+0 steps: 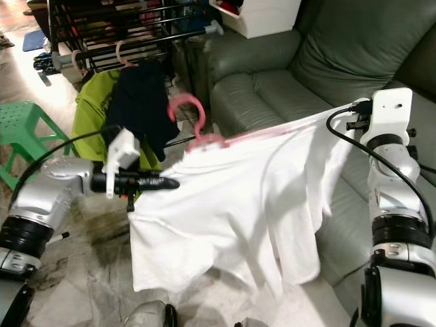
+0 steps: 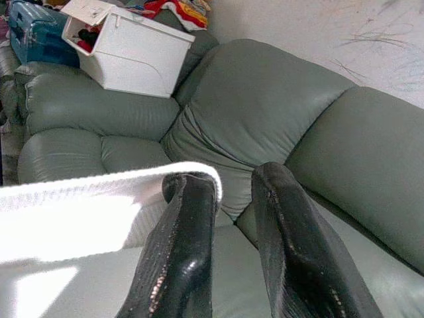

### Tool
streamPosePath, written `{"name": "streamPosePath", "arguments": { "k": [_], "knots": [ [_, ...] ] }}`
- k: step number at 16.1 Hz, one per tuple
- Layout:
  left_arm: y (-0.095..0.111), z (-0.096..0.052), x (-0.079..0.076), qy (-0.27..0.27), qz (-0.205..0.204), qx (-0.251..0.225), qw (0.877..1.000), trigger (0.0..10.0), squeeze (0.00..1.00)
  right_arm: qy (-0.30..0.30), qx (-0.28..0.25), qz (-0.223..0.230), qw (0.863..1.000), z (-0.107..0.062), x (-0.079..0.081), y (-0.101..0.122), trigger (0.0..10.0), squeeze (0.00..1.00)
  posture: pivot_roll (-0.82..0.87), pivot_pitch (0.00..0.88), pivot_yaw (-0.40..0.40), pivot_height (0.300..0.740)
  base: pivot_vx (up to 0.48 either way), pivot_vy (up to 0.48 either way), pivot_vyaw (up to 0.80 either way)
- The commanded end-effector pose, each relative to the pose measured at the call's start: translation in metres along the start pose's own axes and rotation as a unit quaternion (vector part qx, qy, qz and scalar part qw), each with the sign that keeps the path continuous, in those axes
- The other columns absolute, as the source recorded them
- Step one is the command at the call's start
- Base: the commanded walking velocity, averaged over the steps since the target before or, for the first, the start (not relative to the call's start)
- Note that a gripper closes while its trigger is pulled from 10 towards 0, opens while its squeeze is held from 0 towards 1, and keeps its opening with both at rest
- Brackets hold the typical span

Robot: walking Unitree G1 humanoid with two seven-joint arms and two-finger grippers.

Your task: Hang hanger

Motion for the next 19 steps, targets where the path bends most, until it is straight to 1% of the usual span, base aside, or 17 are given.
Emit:
{"name": "streamPosePath", "arguments": {
  "k": [1, 2, 3, 4, 5, 6, 7, 8, 9, 10, 12, 13, 14, 15, 16, 18, 19],
  "knots": [
    [-0.010, -0.008, 0.007, 0.031, 0.009, 0.039, 0.999, 0.0, 0.00, -0.043, -0.020, 0.017, 0.999, 0.002, -0.017, 0.011, 0.0, 0.00, -0.04, 0.000, 0.016, 0.740, 0.000, 0.000, 0.00],
    [-0.019, -0.003, 0.009, 0.048, 0.013, 0.066, 0.997, 0.0, 0.00, -0.026, -0.022, 0.020, 0.999, 0.004, -0.009, 0.012, 0.0, 0.00, -0.04, 0.000, 0.018, 0.740, 0.000, 0.000, 0.00],
    [-0.024, 0.002, 0.009, 0.059, 0.015, 0.078, 0.995, 0.0, 0.00, -0.012, -0.023, 0.021, 0.999, 0.005, -0.002, 0.013, 0.0, 0.00, -0.04, 0.000, 0.018, 0.740, 0.000, 0.000, 0.00],
    [-0.028, 0.008, 0.017, 0.112, 0.023, 0.096, 0.989, 0.0, 0.00, 0.001, -0.024, 0.028, 0.999, 0.007, 0.008, 0.014, 0.0, 0.00, -0.04, 0.000, 0.017, 0.740, 0.000, 0.000, 0.00],
    [-0.028, 0.014, 0.023, 0.153, 0.027, 0.095, 0.983, 0.0, 0.00, 0.014, -0.025, 0.034, 0.999, 0.009, 0.018, 0.016, 0.0, 0.00, -0.04, 0.000, 0.018, 0.740, 0.000, 0.000, 0.00],
    [-0.025, 0.023, 0.025, 0.184, 0.016, 0.078, 0.980, 0.0, 0.00, 0.024, -0.030, 0.045, 0.998, 0.012, 0.031, 0.020, 0.0, 0.00, -0.04, 0.000, 0.020, 0.740, 0.000, 0.000, 0.00],
    [-0.024, 0.031, 0.025, 0.198, 0.013, 0.066, 0.978, 0.0, 0.00, 0.032, -0.033, 0.054, 0.997, 0.015, 0.040, 0.023, 0.0, 0.00, -0.04, 0.000, 0.020, 0.740, 0.000, 0.000, 0.00],
    [-0.023, 0.033, 0.025, 0.206, 0.011, 0.061, 0.977, 0.0, 0.00, 0.036, -0.034, 0.057, 0.997, 0.015, 0.044, 0.024, 0.0, 0.00, -0.04, 0.000, 0.020, 0.740, 0.000, 0.000, 0.00],
    [-0.021, 0.045, 0.021, 0.209, 0.006, 0.045, 0.977, 0.0, 0.00, 0.058, -0.041, 0.060, 0.996, 0.017, 0.062, 0.028, 0.0, 0.00, -0.04, 0.000, 0.020, 0.740, 0.000, 0.000, 0.00],
    [-0.017, 0.059, 0.019, 0.229, -0.003, 0.032, 0.973, 0.0, 0.00, 0.088, -0.049, 0.071, 0.992, 0.018, 0.085, 0.034, 0.0, 0.00, -0.03, 0.000, 0.018, 0.740, 0.000, 0.000, 0.00],
    [-0.013, 0.070, 0.018, 0.245, -0.002, 0.025, 0.969, 0.0, 0.00, 0.113, -0.054, 0.082, 0.989, 0.018, 0.103, 0.040, 0.0, 0.00, -0.03, 0.000, 0.018, 0.740, 0.000, 0.000, 0.00],
    [-0.012, 0.080, 0.018, 0.273, -0.003, 0.026, 0.962, 0.0, 0.00, 0.150, -0.066, 0.082, 0.983, 0.015, 0.125, 0.046, 0.0, 0.00, -0.02, 0.000, 0.016, 0.740, 0.000, 0.000, 0.00],
    [-0.014, 0.086, 0.018, 0.286, -0.003, 0.033, 0.958, 0.0, 0.00, 0.181, -0.078, 0.079, 0.977, 0.010, 0.140, 0.052, 0.0, 0.00, -0.03, 0.000, 0.019, 0.740, 0.000, 0.000, 0.00],
    [-0.017, 0.089, 0.019, 0.305, -0.009, 0.044, 0.951, 0.0, 0.00, 0.215, -0.085, 0.082, 0.969, 0.004, 0.152, 0.055, 0.0, 0.00, -0.03, 0.000, 0.021, 0.740, 0.000, 0.000, 0.00],
    [-0.020, 0.089, 0.021, 0.329, -0.014, 0.056, 0.942, 0.0, 0.00, 0.240, -0.087, 0.085, 0.963, -0.001, 0.161, 0.055, 0.0, 0.00, -0.03, 0.000, 0.024, 0.740, 0.000, 0.000, 0.00],
    [-0.022, 0.090, 0.021, 0.342, -0.017, 0.062, 0.938, 0.0, 0.00, 0.266, -0.082, 0.090, 0.956, -0.006, 0.169, 0.054, 0.0, 0.00, -0.03, 0.000, 0.024, 0.740, 0.000, 0.000, 0.00],
    [-0.023, 0.091, 0.022, 0.351, -0.024, 0.067, 0.934, 0.0, 0.00, 0.288, -0.077, 0.097, 0.949, -0.011, 0.175, 0.052, 0.0, 0.00, -0.04, 0.000, 0.026, 0.740, 0.000, 0.000, 0.00]
  ]
}}
Point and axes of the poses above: a point about 5 cm out from each wrist's last joint towards the gripper, its own z axis pointing out of the wrist towards the gripper, its own y axis along the axis of the wrist's last joint, x = y × z, the point moved 1 cm from there along z, pointing out of the wrist towards the gripper, and after that the axes turned 6 degrees about z, right-handed, at the moved point
